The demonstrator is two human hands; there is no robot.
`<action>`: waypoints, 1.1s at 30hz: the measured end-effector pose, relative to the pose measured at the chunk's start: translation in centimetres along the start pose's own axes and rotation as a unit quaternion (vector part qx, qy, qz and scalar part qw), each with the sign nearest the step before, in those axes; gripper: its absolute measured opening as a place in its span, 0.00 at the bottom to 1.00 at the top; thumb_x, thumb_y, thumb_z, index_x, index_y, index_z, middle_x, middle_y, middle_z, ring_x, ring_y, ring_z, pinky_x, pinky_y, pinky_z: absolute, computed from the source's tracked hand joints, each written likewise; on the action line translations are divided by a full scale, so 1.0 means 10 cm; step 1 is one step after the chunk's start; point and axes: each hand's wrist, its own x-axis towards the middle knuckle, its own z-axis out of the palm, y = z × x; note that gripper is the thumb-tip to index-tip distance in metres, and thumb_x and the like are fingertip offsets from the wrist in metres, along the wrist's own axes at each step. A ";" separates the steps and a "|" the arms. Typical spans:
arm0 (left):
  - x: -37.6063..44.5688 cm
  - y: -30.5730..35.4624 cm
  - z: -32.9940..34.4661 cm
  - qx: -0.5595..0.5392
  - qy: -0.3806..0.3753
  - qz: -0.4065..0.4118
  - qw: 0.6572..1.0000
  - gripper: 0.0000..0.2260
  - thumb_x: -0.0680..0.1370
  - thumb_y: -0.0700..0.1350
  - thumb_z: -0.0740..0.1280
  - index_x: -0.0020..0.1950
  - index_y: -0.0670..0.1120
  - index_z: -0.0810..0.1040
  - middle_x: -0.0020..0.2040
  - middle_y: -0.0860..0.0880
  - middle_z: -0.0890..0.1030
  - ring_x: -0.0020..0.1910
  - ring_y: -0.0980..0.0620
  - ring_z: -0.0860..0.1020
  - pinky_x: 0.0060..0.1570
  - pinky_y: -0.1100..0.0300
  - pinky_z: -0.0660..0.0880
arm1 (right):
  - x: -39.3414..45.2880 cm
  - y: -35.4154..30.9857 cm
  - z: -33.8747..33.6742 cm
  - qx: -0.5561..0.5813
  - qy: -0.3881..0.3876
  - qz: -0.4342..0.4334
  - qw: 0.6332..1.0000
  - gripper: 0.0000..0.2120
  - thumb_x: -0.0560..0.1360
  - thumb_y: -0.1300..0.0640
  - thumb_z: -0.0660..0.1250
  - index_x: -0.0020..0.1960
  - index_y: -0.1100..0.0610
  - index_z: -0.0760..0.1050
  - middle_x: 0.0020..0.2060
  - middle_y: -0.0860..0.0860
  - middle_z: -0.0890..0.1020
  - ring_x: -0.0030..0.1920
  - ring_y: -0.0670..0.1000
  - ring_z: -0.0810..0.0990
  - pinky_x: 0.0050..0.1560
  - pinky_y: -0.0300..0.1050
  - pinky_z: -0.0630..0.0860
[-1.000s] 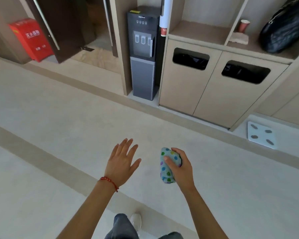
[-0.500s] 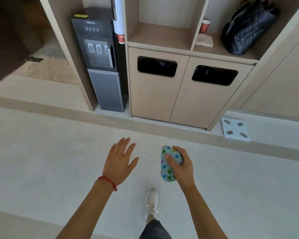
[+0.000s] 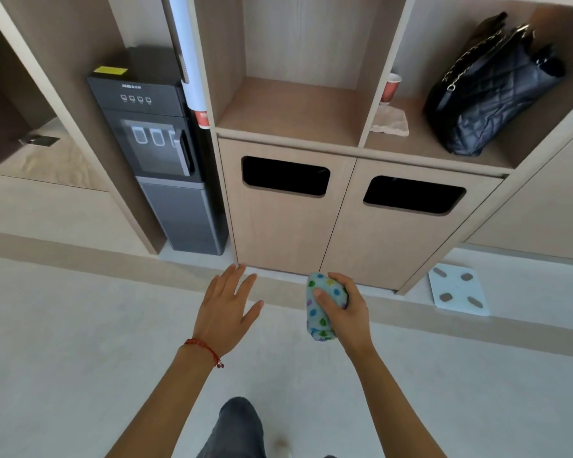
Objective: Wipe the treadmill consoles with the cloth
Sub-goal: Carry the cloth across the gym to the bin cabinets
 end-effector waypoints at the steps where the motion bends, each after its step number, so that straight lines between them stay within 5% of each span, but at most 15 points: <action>1: 0.18 -0.04 0.02 0.000 -0.001 0.003 1.000 0.31 0.80 0.60 0.44 0.60 0.40 0.77 0.61 0.38 0.77 0.60 0.38 0.75 0.58 0.43 0.65 | 0.16 -0.02 0.02 -0.001 0.001 -0.001 1.000 0.14 0.73 0.59 0.69 0.57 0.51 0.71 0.46 0.43 0.77 0.45 0.42 0.79 0.34 0.30 0.77; 13: 2.57 -0.69 0.23 -0.015 -0.011 0.069 0.997 0.31 0.81 0.59 0.42 0.61 0.40 0.76 0.62 0.39 0.75 0.62 0.39 0.74 0.57 0.41 0.70 | 2.34 -0.40 0.51 -0.001 0.051 -0.003 0.999 0.14 0.73 0.58 0.69 0.56 0.49 0.71 0.46 0.42 0.78 0.44 0.43 0.80 0.34 0.33 0.78; 18: 3.43 -0.88 0.17 -0.019 -0.005 0.093 0.996 0.32 0.80 0.60 0.42 0.62 0.40 0.76 0.63 0.38 0.75 0.63 0.38 0.73 0.58 0.42 0.71 | 3.06 -0.68 0.60 0.009 0.070 0.003 0.998 0.14 0.72 0.56 0.69 0.56 0.49 0.72 0.46 0.41 0.78 0.46 0.46 0.81 0.41 0.42 0.82; 25: 4.37 -0.95 0.27 -0.031 -0.002 0.095 0.995 0.29 0.80 0.59 0.46 0.61 0.39 0.76 0.63 0.38 0.74 0.63 0.39 0.72 0.59 0.43 0.71 | 3.98 -0.88 0.59 0.012 0.079 -0.004 0.997 0.15 0.73 0.57 0.69 0.57 0.53 0.72 0.45 0.41 0.77 0.41 0.40 0.80 0.32 0.30 0.75; 31: 5.04 -0.96 0.41 -0.028 0.000 0.065 0.998 0.28 0.79 0.60 0.49 0.62 0.41 0.75 0.64 0.38 0.73 0.64 0.38 0.71 0.58 0.41 0.69 | 4.78 -0.95 0.54 -0.011 0.063 -0.010 0.998 0.14 0.72 0.54 0.70 0.56 0.47 0.72 0.47 0.42 0.78 0.46 0.45 0.81 0.42 0.42 0.81; 33: 5.24 -0.94 0.45 -0.020 -0.007 0.051 0.998 0.26 0.77 0.58 0.52 0.61 0.41 0.76 0.63 0.38 0.74 0.62 0.38 0.72 0.56 0.41 0.71 | 5.02 -0.99 0.52 -0.018 0.058 -0.009 0.998 0.14 0.72 0.54 0.70 0.55 0.46 0.71 0.45 0.41 0.77 0.44 0.43 0.80 0.41 0.39 0.80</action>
